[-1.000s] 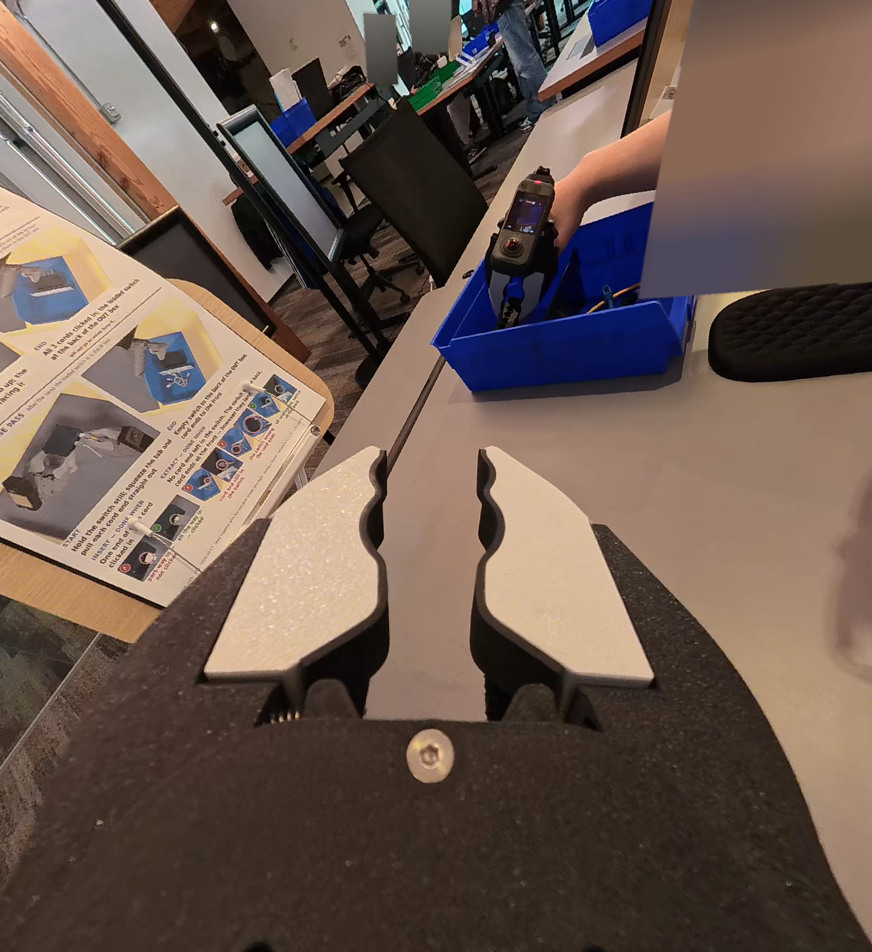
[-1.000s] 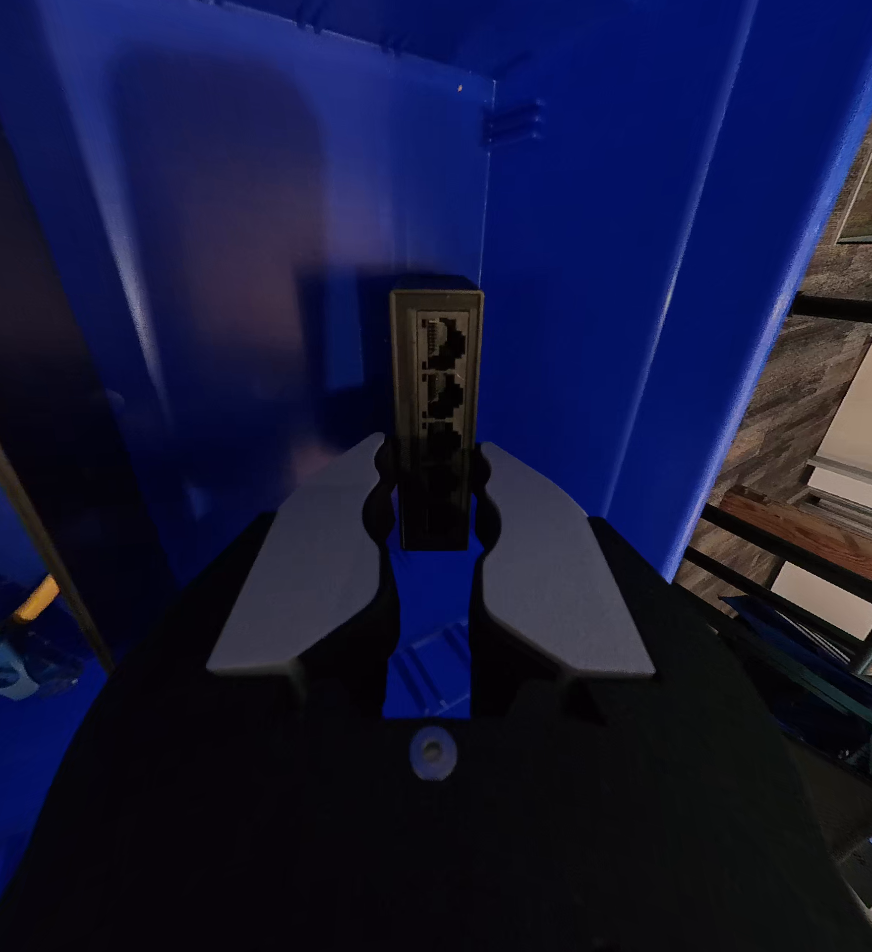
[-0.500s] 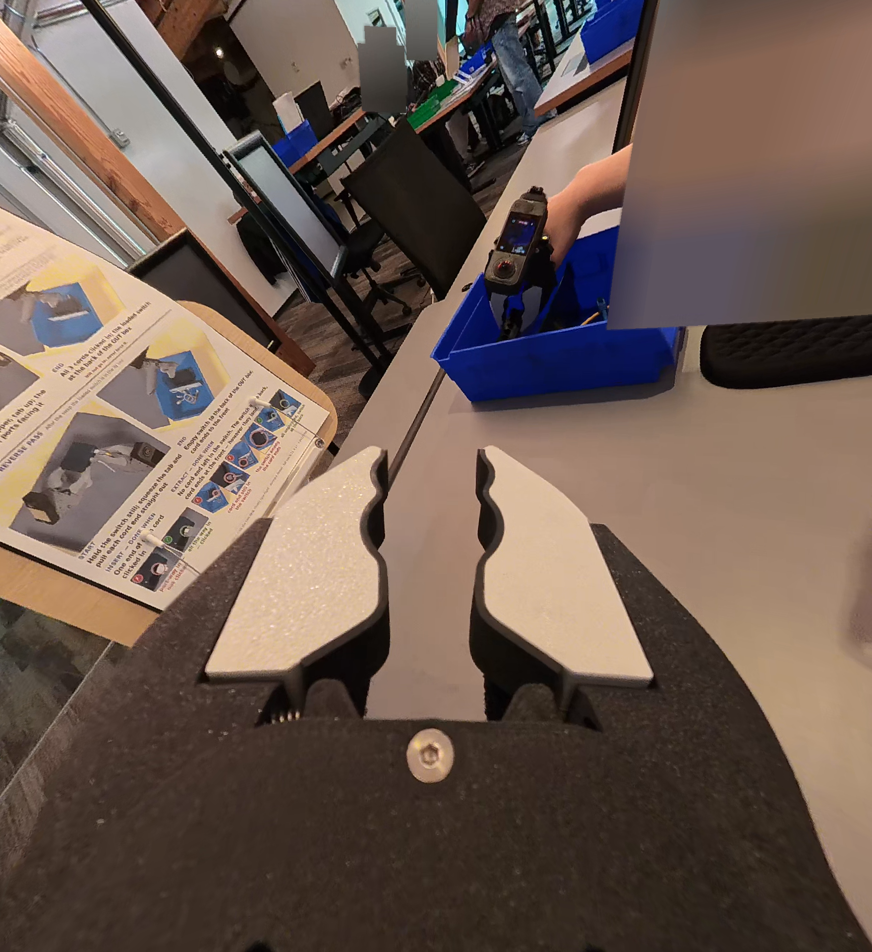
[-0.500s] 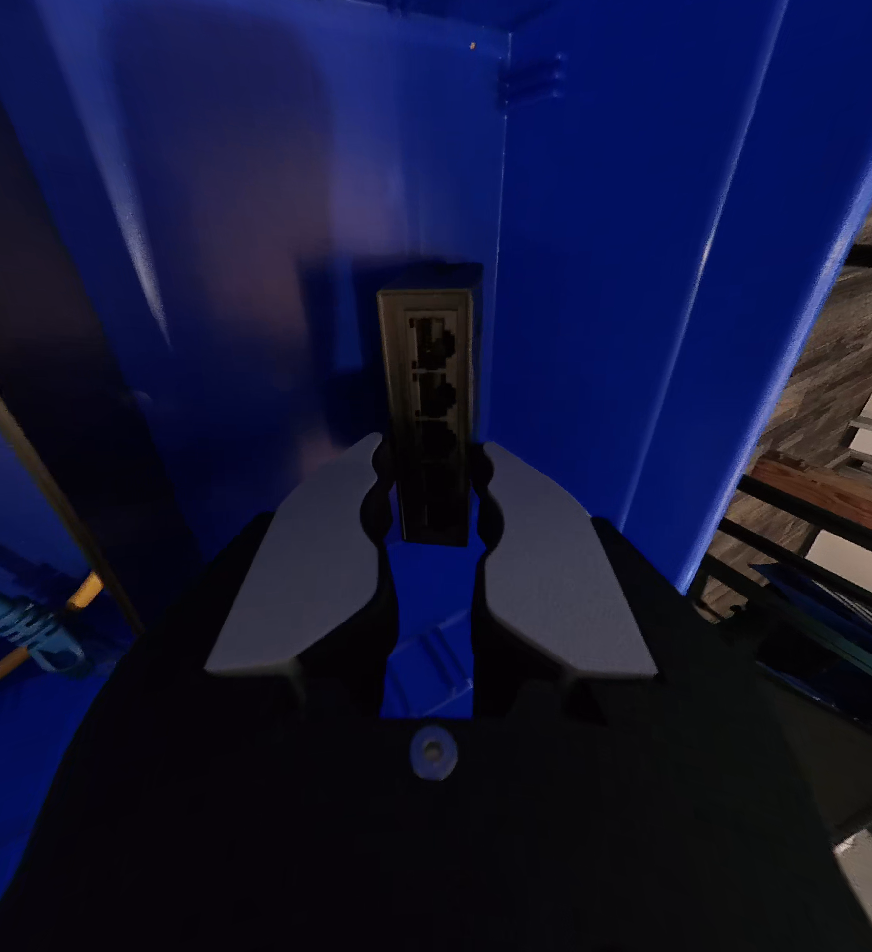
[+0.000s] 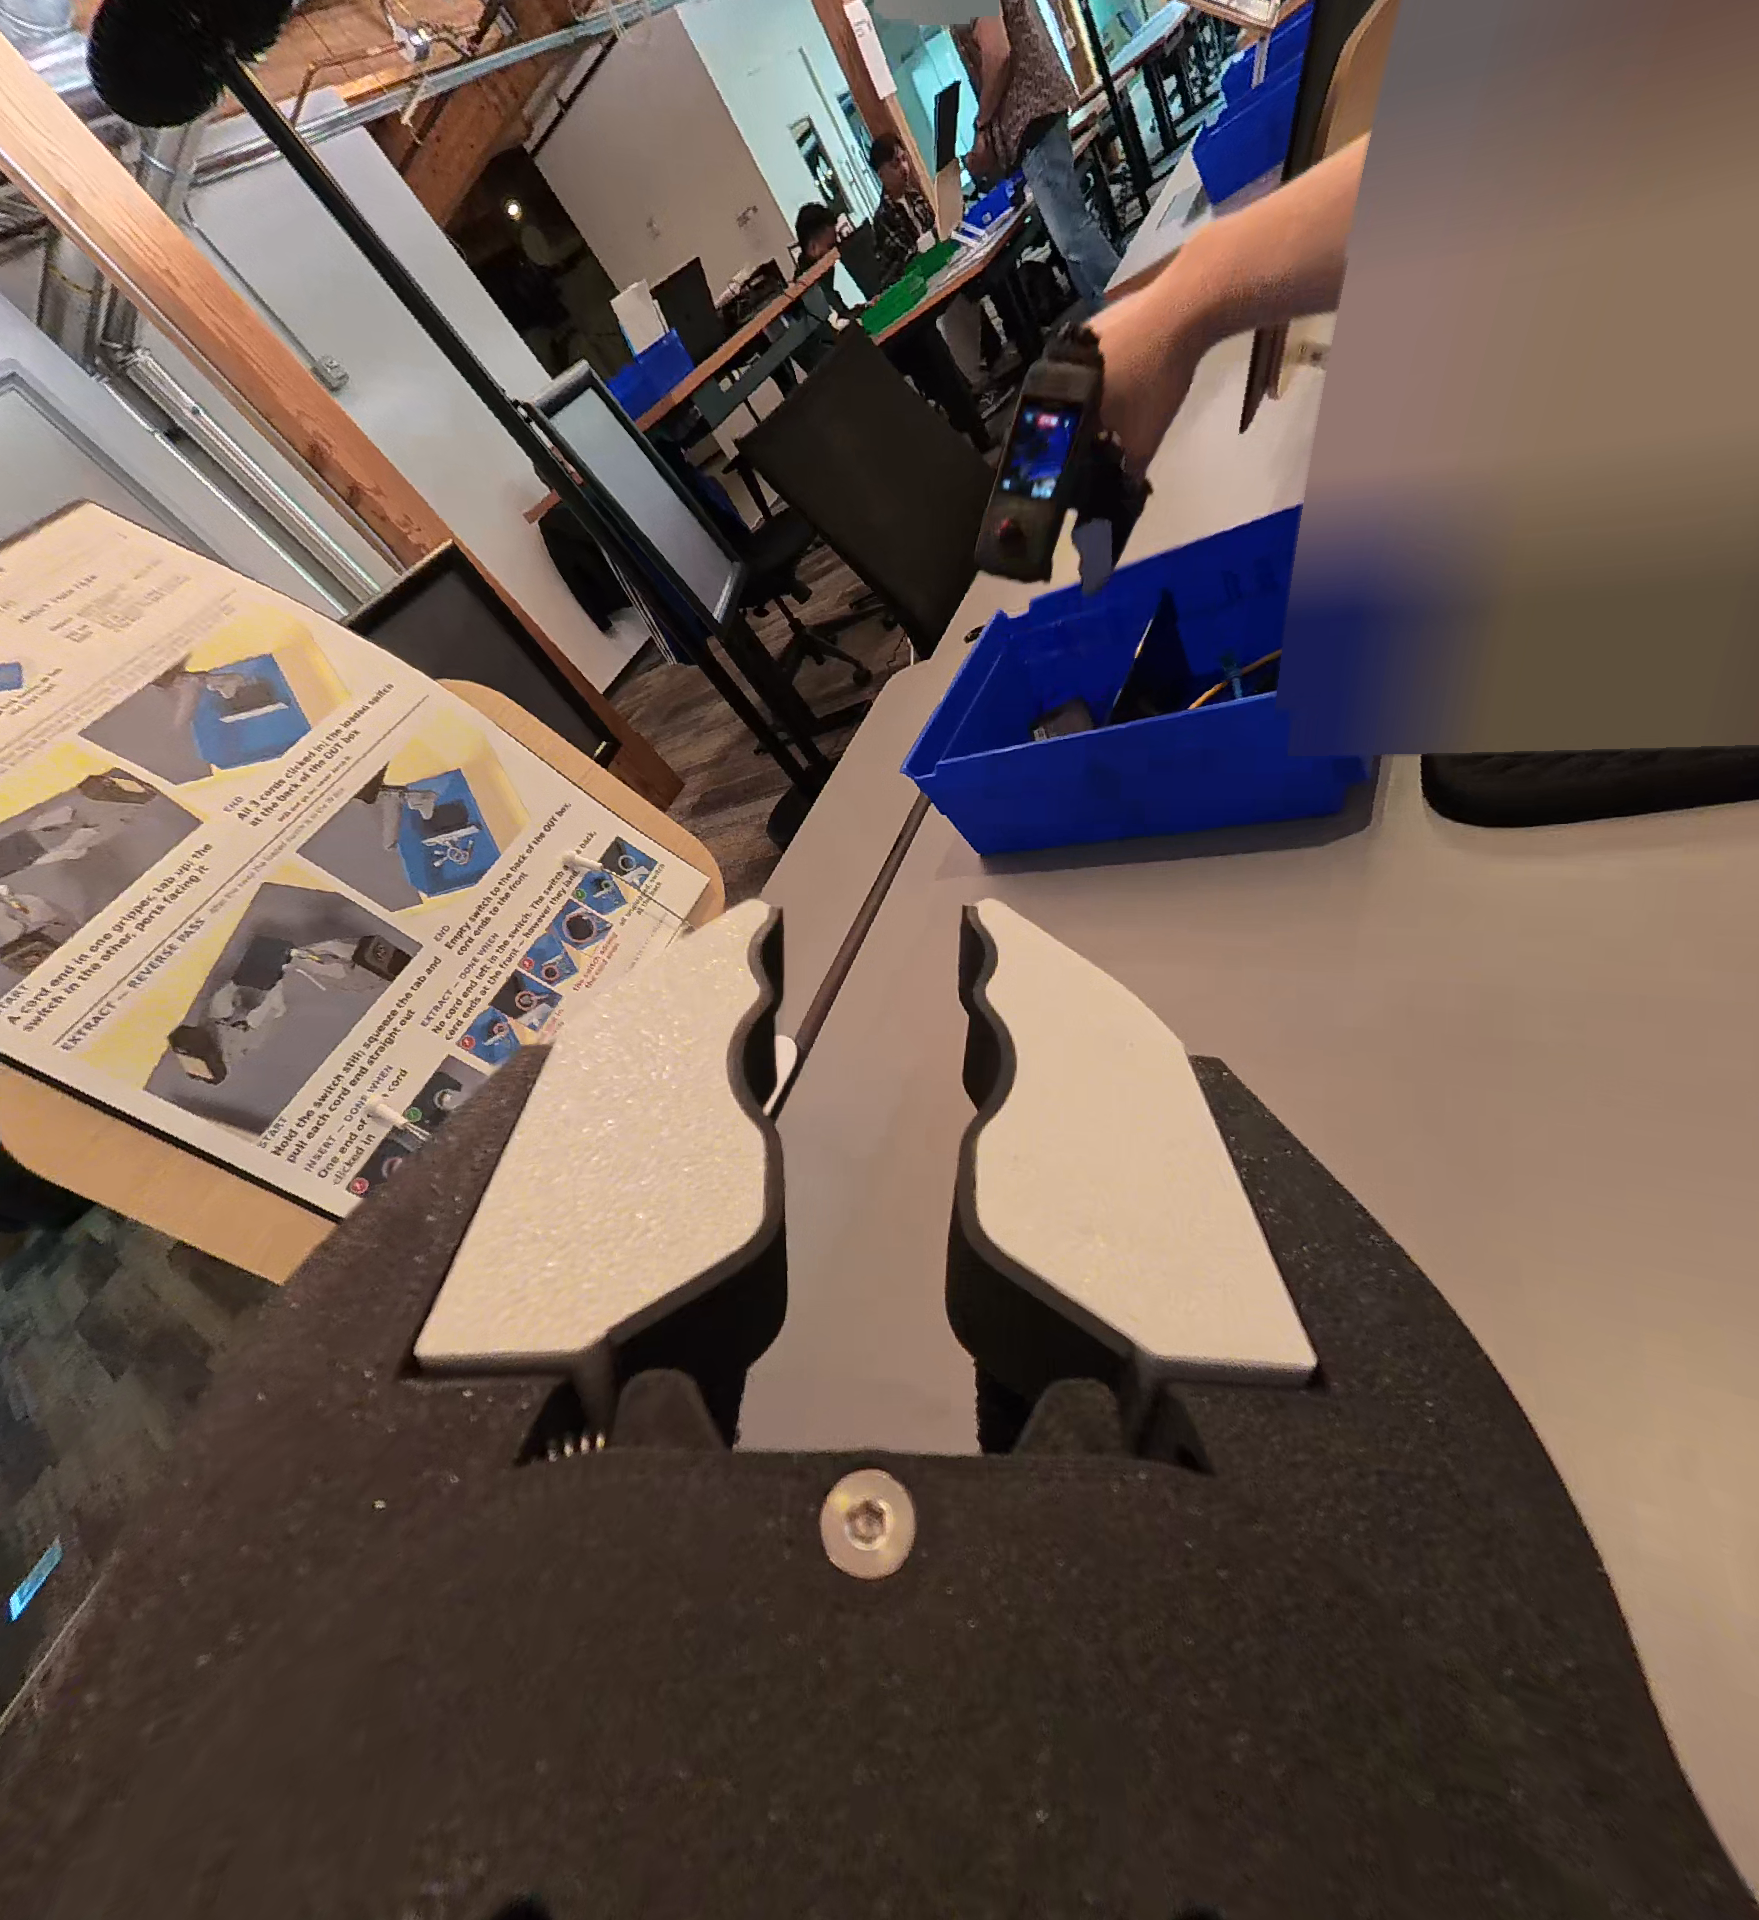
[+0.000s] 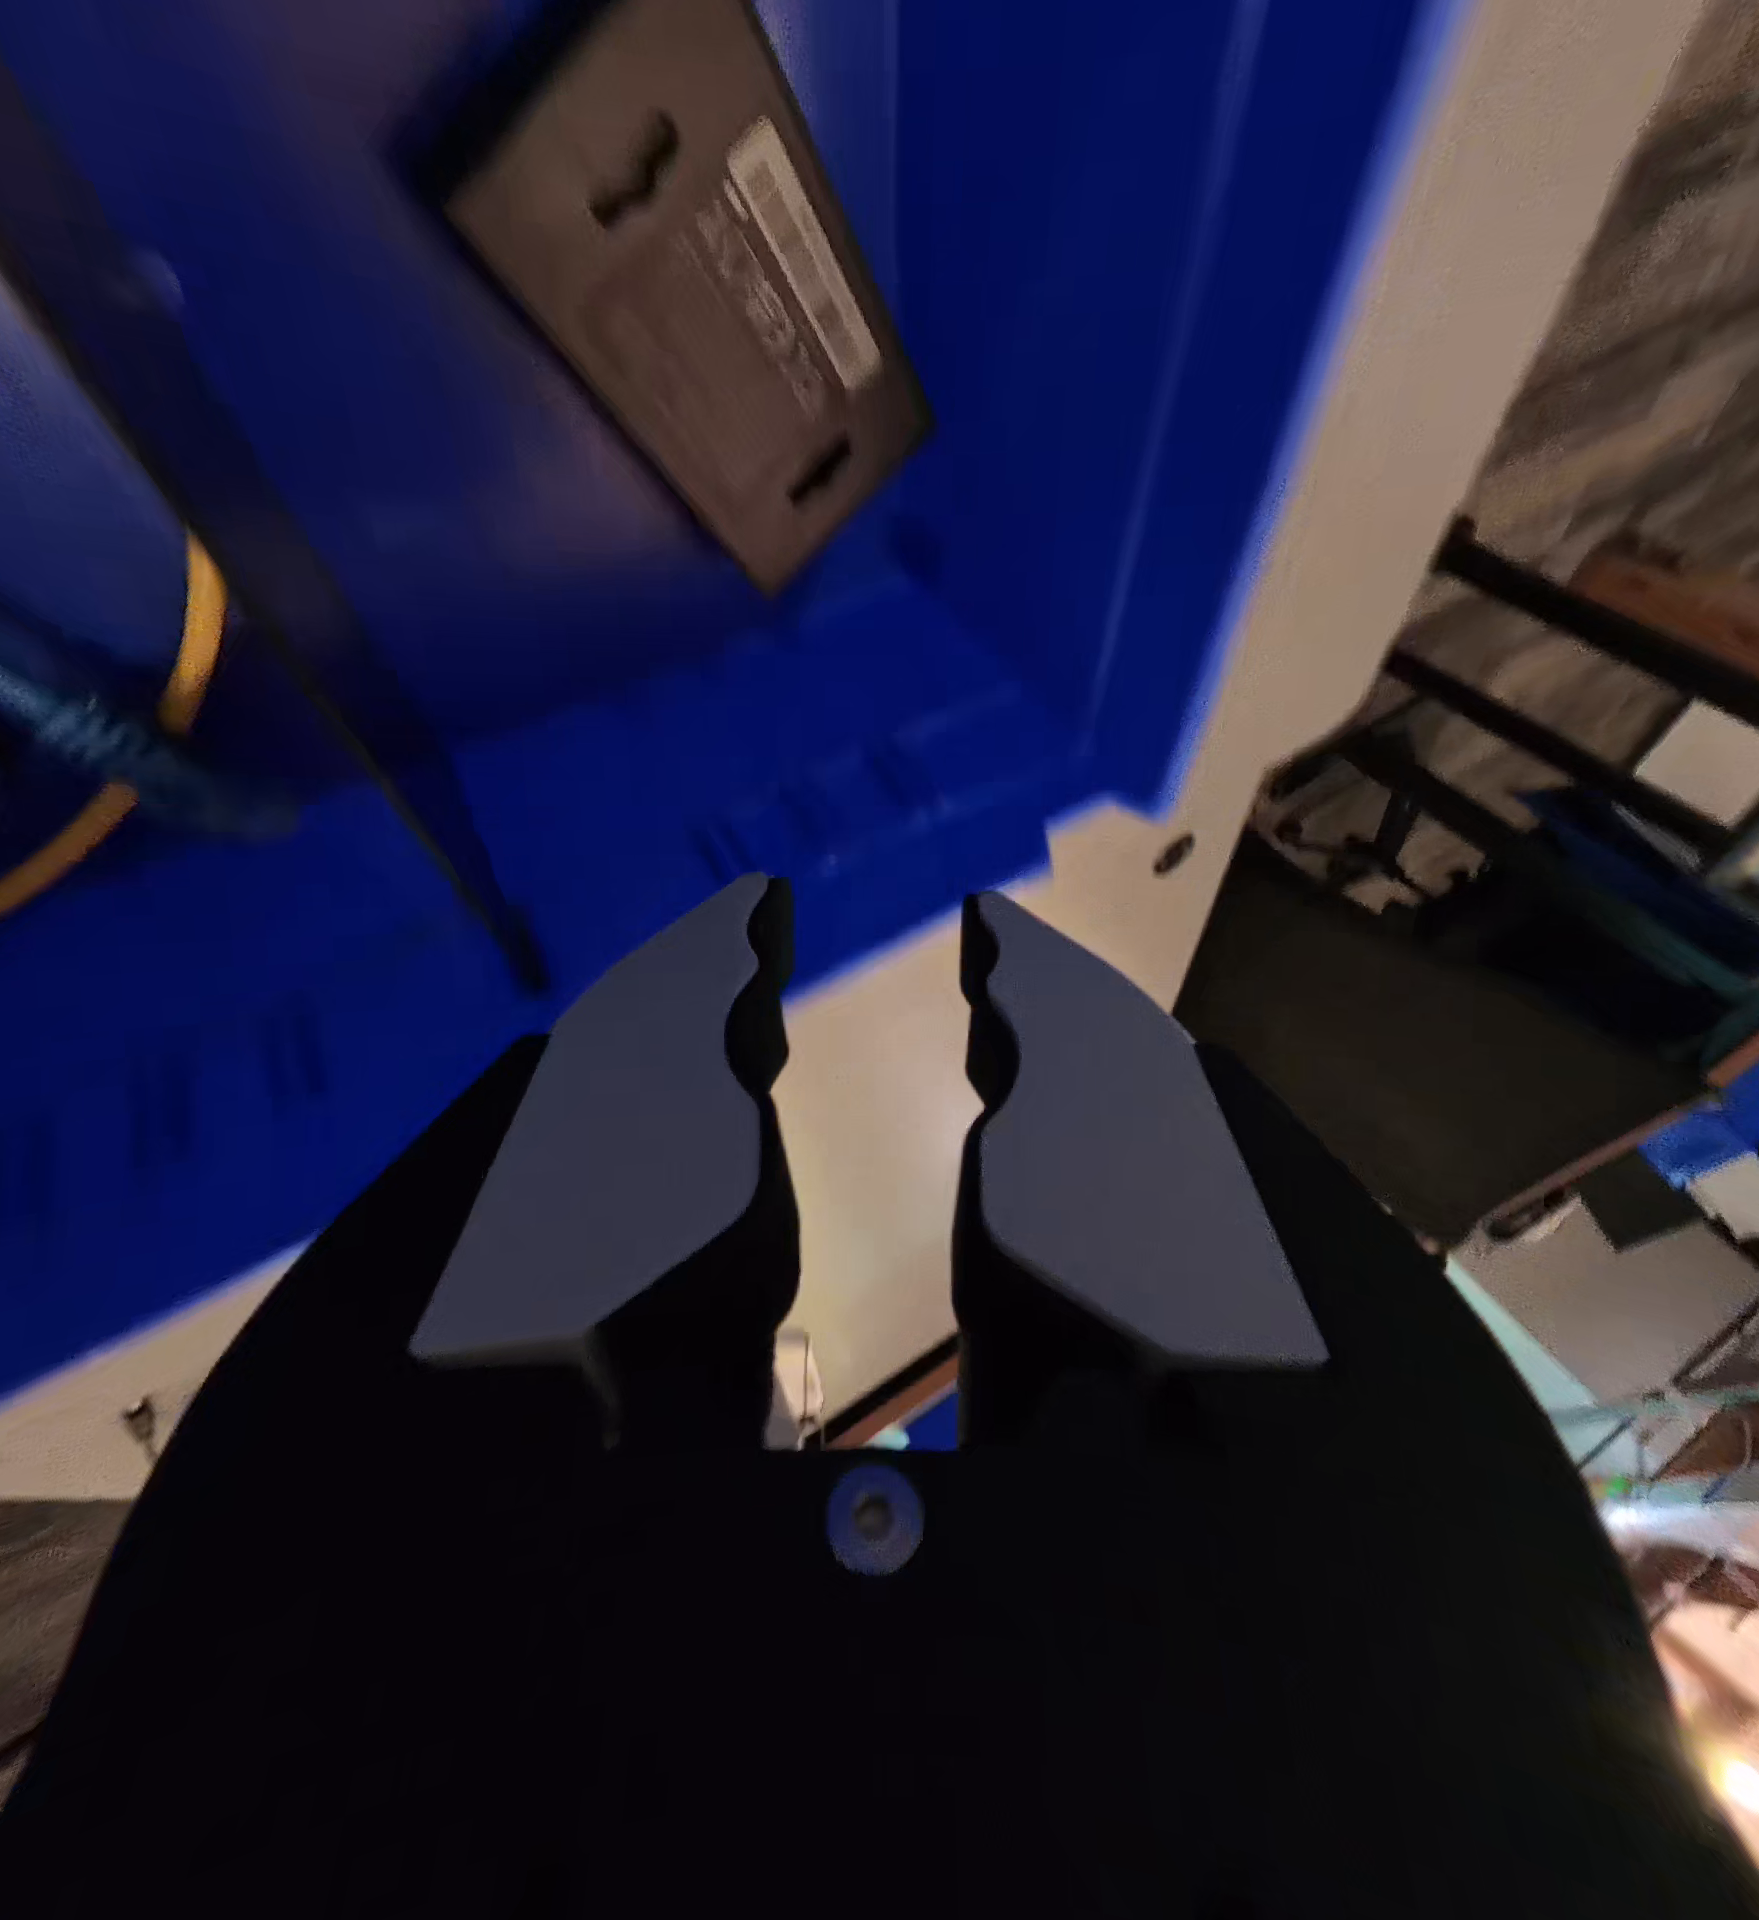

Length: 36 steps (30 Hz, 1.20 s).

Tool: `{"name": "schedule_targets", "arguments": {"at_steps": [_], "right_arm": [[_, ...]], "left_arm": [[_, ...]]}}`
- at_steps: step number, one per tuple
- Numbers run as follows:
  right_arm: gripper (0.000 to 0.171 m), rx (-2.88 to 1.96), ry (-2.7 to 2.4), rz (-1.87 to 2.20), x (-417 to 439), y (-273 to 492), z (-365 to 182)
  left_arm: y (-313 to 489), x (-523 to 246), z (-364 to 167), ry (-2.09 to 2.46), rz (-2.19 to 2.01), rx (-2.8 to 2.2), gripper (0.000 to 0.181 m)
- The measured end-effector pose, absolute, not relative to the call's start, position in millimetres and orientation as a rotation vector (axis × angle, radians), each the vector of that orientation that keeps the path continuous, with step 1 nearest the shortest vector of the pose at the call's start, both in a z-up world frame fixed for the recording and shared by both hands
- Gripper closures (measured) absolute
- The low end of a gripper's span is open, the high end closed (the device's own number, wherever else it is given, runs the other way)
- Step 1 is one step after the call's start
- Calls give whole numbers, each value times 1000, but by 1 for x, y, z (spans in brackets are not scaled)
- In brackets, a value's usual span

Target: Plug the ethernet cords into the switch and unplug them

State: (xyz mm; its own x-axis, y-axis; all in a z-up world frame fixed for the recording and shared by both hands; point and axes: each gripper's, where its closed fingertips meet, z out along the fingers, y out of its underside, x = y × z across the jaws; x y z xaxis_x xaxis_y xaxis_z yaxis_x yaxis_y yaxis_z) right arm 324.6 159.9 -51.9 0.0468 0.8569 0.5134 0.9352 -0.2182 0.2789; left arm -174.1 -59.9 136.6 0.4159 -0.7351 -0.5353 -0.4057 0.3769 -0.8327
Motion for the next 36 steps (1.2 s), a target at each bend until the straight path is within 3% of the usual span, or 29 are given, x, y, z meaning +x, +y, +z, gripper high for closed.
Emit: {"name": "schedule_targets", "arguments": {"at_steps": [3, 5, 8, 11, 17, 24, 29, 36], "right_arm": [[142, -2152, -1651, -881, 327, 143, -1], [137, -2225, -1328, -657, 327, 129, 13], [124, -2379, -820, -76, 325, 105, -8], [125, -2525, -497, 288, 327, 82, -47], [121, -2763, -392, 57, 351, 55, -103], [160, -2956, -320, 142, 339, 38, -136], [164, -2960, -339, 222, 333, 38, -136], [164, -2947, -334, 189, 332, 40, -135]], "left_arm": [[-60, -179, 144, 1160, -283, -1236, 150], [-57, -186, 148, 1121, -244, -1262, 150], [-47, -200, 151, 1015, -208, -1365, 150], [-29, -223, 143, 831, -203, -1561, 150], [-8, -257, 127, 628, -331, -1737, 150], [0, -372, 87, 244, -131, -2033, 135], [-14, -460, 21, 172, 126, -2354, 122], [-21, -479, -63, 157, -12, -2593, 124]]}}
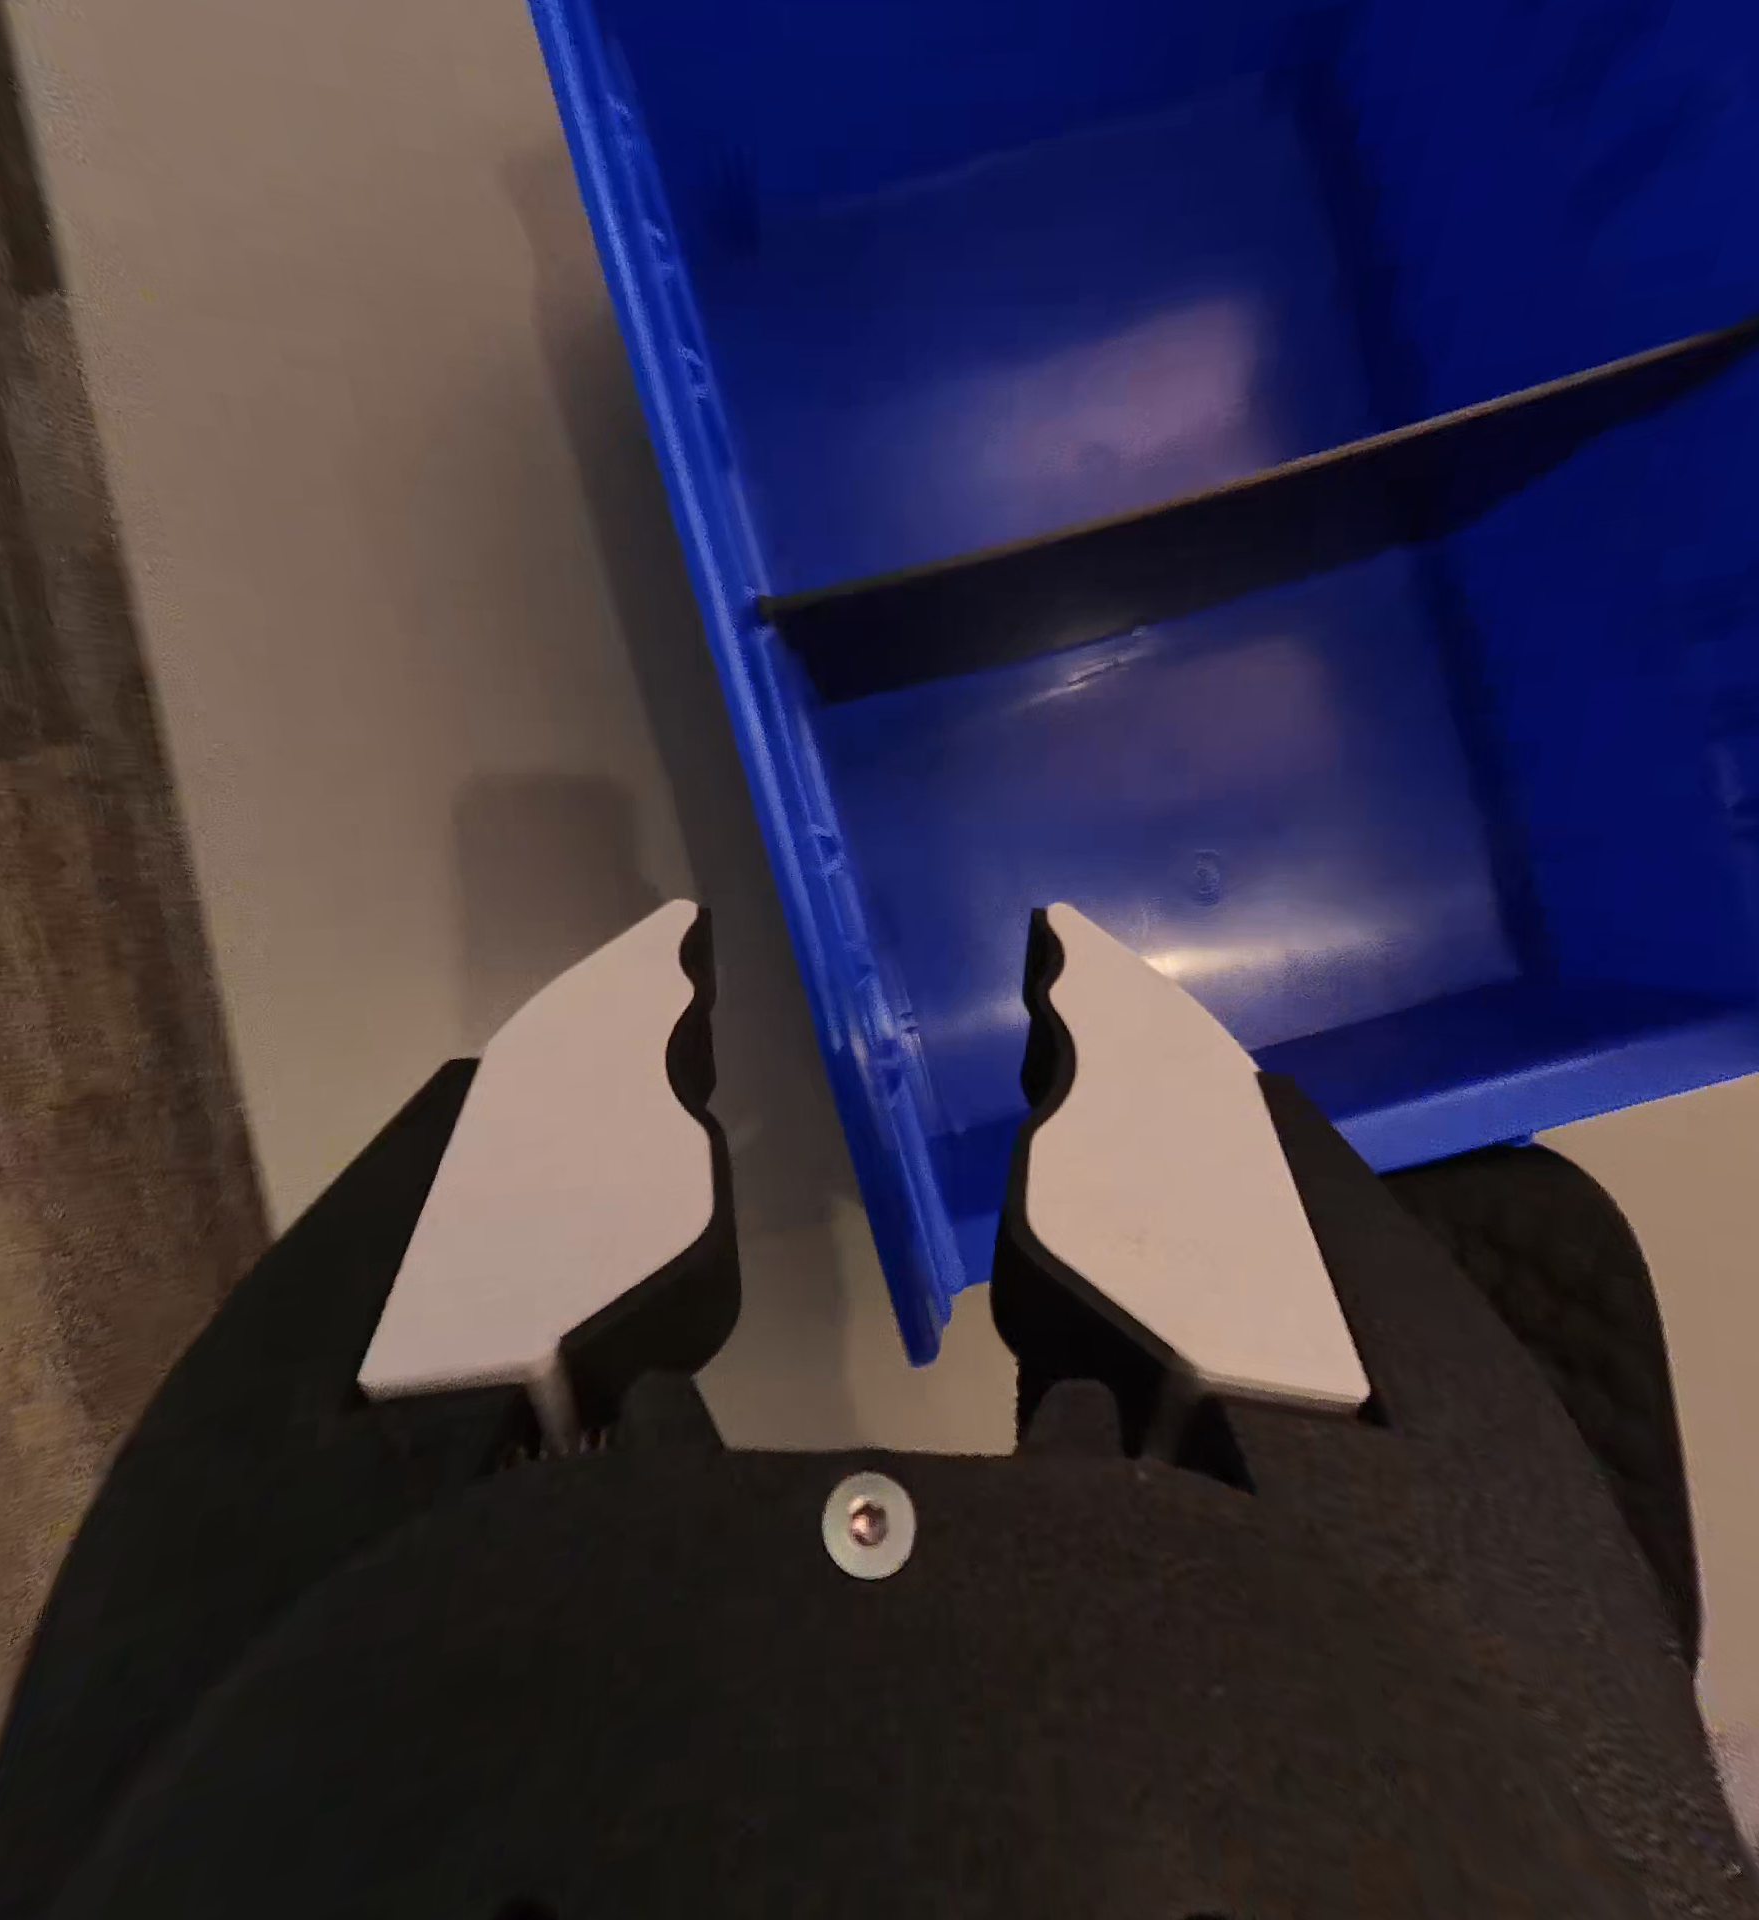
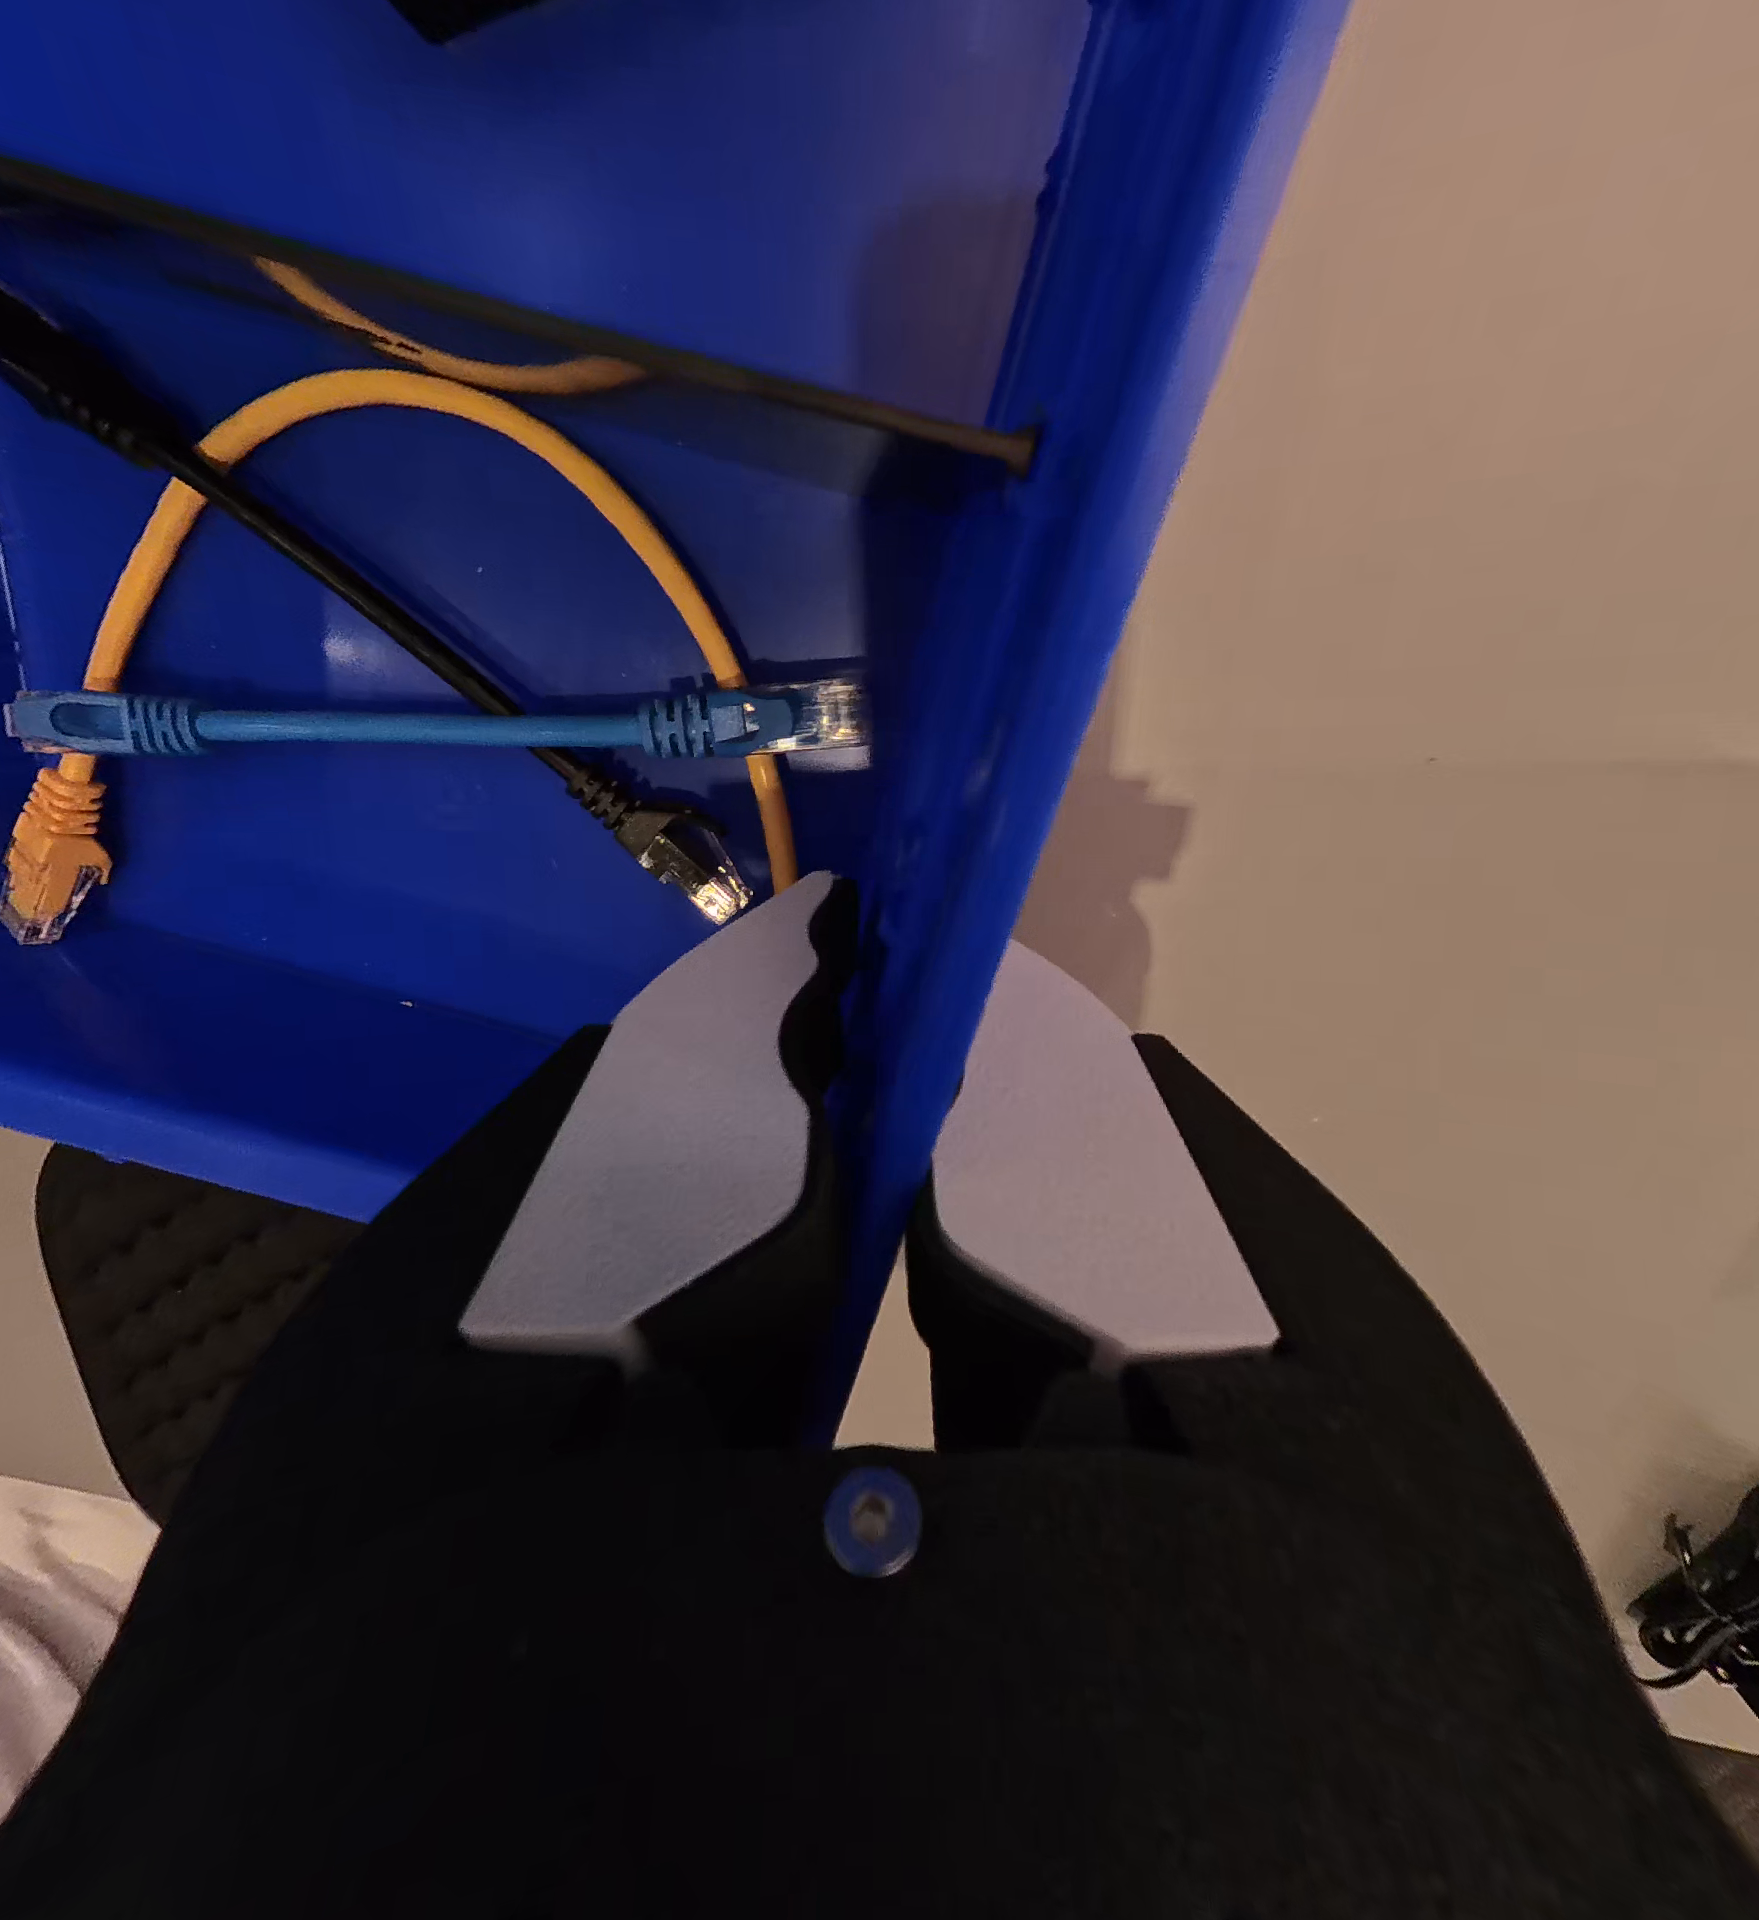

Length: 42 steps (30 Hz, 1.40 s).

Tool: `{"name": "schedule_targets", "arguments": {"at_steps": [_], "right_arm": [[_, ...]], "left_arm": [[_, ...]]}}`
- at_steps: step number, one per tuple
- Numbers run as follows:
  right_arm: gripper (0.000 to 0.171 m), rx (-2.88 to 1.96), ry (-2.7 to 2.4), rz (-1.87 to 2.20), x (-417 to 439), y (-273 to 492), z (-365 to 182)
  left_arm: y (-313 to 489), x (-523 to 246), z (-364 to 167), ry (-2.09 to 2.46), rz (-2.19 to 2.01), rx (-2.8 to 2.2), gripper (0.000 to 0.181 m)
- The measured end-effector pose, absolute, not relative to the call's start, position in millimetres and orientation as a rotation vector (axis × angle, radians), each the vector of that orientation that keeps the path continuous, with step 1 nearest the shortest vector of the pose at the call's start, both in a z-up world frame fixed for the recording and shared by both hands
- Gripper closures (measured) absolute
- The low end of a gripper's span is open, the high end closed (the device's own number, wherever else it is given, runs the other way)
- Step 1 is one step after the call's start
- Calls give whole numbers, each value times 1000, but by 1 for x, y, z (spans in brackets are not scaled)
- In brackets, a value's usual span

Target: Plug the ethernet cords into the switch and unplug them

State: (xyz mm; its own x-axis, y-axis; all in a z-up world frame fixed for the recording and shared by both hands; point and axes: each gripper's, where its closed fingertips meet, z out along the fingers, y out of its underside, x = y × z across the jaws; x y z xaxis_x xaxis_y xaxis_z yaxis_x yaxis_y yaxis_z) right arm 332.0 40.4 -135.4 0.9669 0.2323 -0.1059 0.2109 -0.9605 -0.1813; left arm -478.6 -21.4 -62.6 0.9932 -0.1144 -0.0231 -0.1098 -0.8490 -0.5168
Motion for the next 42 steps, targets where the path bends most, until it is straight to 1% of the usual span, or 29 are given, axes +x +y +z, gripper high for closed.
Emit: {"name": "schedule_targets", "arguments": {"at_steps": [2, 8, 10, 14, 18, 20, 23, 24, 27, 31, 40, 41, 42], "right_arm": [[164, -2944, -347, 188, 331, 39, -135], [164, -2941, -409, 206, 317, 34, -135], [164, -2944, -432, 206, 306, 30, -135], [164, -2934, -476, 221, 272, 25, -134], [162, -2914, -525, 238, 228, 21, -133], [157, -2935, -573, 258, 207, 14, -132], [146, -2911, -680, 248, 182, 14, -131], [145, -2896, -696, 221, 179, 18, -132], [147, -2860, -707, 154, 177, 33, -133], [146, -2894, -694, 163, 177, 41, -138], [145, -2959, -648, 118, 179, 52, -139], [146, -2959, -651, 124, 178, 52, -139], [159, -2963, -644, 152, 176, 52, -139]], "left_arm": [[-19, -471, -75, 147, -113, -2589, 131], [-27, -473, -113, 127, -157, -2703, 151], [-24, -479, -115, 120, -102, -2693, 169], [-20, -473, -116, 181, -70, -2690, 170], [-19, -444, -117, 222, -62, -2689, 168], [-19, -422, -117, 251, -58, -2678, 167], [-19, -388, -117, 298, -58, -2656, 165], [-19, -377, -117, 305, -73, -2648, 166], [-19, -346, -117, 318, -97, -2625, 166], [-19, -311, -117, 329, -95, -2613, 166], [-13, -259, -117, 312, -127, -2571, 160], [-11, -254, -117, 319, -133, -2563, 159], [-9, -248, -117, 324, -143, -2557, 158]]}}
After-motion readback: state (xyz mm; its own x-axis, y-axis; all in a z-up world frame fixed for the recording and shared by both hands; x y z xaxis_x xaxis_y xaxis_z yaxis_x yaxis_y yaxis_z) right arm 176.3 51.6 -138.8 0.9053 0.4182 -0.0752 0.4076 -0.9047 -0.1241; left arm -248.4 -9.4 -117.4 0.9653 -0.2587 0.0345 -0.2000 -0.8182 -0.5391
